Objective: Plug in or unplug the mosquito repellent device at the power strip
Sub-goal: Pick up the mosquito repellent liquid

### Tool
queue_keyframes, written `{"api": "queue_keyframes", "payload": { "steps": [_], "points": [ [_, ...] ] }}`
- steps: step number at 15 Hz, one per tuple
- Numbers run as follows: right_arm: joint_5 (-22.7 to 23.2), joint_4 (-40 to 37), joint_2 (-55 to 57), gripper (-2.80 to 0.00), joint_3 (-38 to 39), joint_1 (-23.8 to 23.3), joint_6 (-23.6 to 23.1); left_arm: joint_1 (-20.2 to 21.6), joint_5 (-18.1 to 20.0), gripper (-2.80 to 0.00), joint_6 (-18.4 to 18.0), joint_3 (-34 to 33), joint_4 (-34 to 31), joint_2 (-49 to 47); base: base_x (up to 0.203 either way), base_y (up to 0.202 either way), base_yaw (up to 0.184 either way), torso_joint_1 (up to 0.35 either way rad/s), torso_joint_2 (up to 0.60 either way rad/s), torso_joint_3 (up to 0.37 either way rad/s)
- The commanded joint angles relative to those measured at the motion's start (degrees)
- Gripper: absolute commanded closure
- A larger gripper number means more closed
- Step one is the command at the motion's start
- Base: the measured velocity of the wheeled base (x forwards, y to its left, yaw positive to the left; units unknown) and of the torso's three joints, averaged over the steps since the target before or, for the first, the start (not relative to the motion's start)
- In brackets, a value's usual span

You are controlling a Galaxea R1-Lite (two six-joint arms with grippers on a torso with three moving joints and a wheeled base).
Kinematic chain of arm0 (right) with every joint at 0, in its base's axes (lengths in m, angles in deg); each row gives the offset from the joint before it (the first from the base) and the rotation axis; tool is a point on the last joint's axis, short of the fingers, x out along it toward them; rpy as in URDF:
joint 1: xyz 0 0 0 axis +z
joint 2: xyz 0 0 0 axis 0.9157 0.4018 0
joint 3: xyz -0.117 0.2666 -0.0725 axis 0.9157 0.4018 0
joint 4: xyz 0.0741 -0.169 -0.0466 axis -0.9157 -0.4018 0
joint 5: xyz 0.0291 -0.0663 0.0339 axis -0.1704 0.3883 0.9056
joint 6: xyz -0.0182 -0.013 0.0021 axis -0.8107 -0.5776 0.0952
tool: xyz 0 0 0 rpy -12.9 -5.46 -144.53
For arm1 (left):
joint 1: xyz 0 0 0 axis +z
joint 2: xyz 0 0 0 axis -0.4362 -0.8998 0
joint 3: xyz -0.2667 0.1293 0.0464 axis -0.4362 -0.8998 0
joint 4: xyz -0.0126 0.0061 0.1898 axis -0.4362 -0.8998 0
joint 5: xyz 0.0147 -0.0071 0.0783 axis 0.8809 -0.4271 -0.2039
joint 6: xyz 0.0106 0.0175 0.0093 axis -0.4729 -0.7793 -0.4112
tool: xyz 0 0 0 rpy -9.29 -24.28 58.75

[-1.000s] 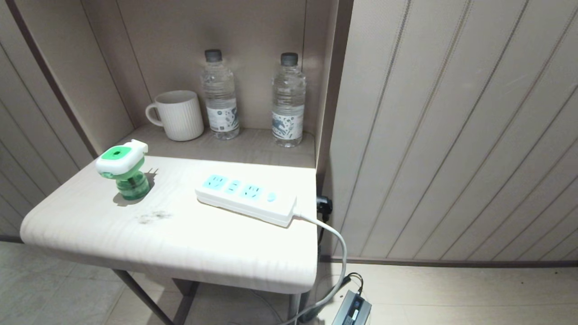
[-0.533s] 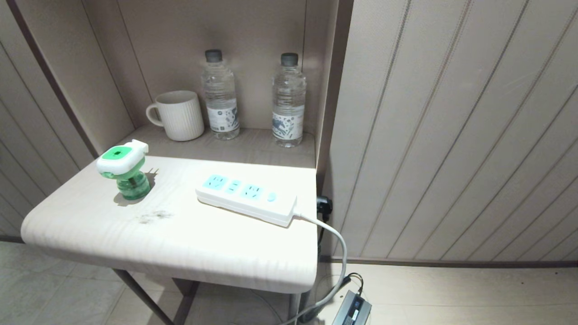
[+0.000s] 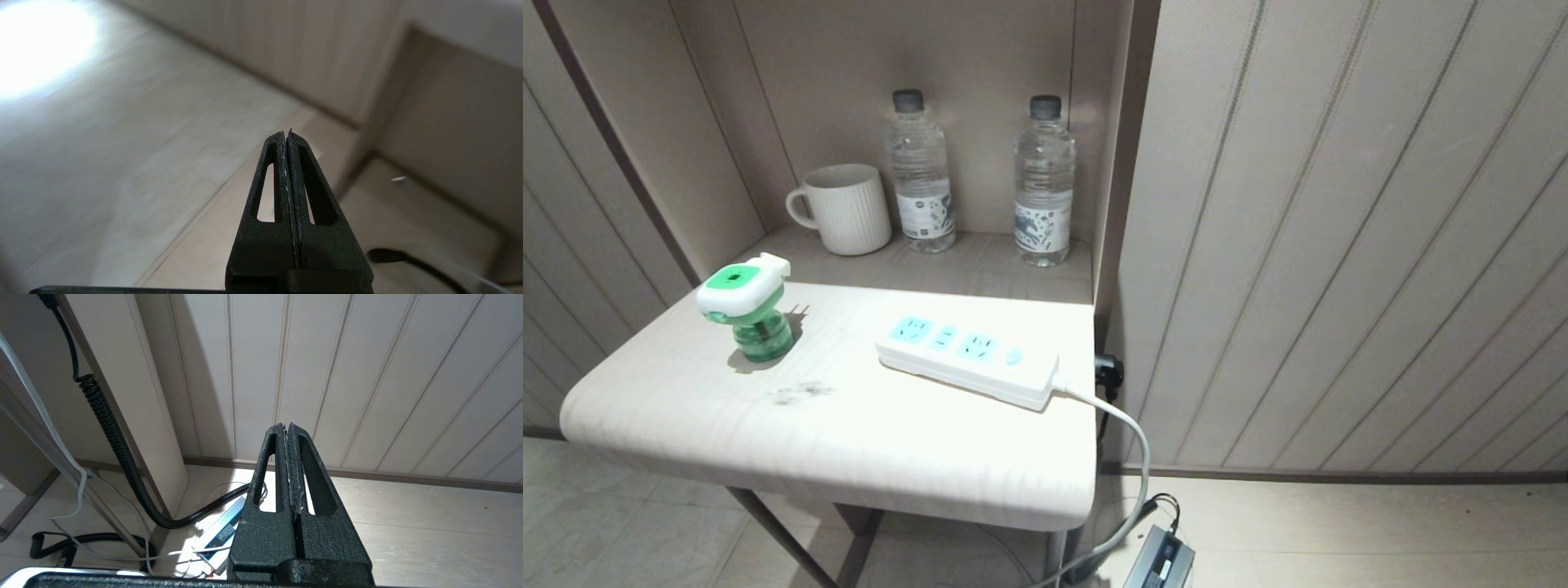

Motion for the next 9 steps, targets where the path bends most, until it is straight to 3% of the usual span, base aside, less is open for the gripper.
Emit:
{"api": "queue_keyframes", "payload": {
  "steps": [1,3,5,8,9],
  "points": [
    [0.05,0.0,0.08,0.0,0.0,0.02,-0.02,1.18,7.72,0.0,-3.09,-2.68,2.08,8.7,0.0,0.0,0.0,0.0,0.0,0.0],
    [-0.04,0.0,0.08,0.0,0.0,0.02,-0.02,1.39,15.81,0.0,-7.04,-4.07,4.86,10.47,0.0,0.0,0.0,0.0,0.0,0.0],
    [-0.04,0.0,0.08,0.0,0.0,0.02,-0.02,1.41,22.77,0.0,-7.38,-4.07,4.51,10.47,0.0,0.0,0.0,0.0,0.0,0.0],
    [-0.04,0.0,0.08,0.0,0.0,0.02,-0.02,1.41,24.55,0.0,-8.9,-5.16,5.75,10.44,0.0,0.0,0.0,0.0,0.0,0.0],
    [-0.04,0.0,0.08,0.0,0.0,0.02,-0.02,1.41,25.9,0.0,-8.77,-7.54,10.23,10.4,0.0,0.0,0.0,0.0,0.0,0.0]
  ]
}}
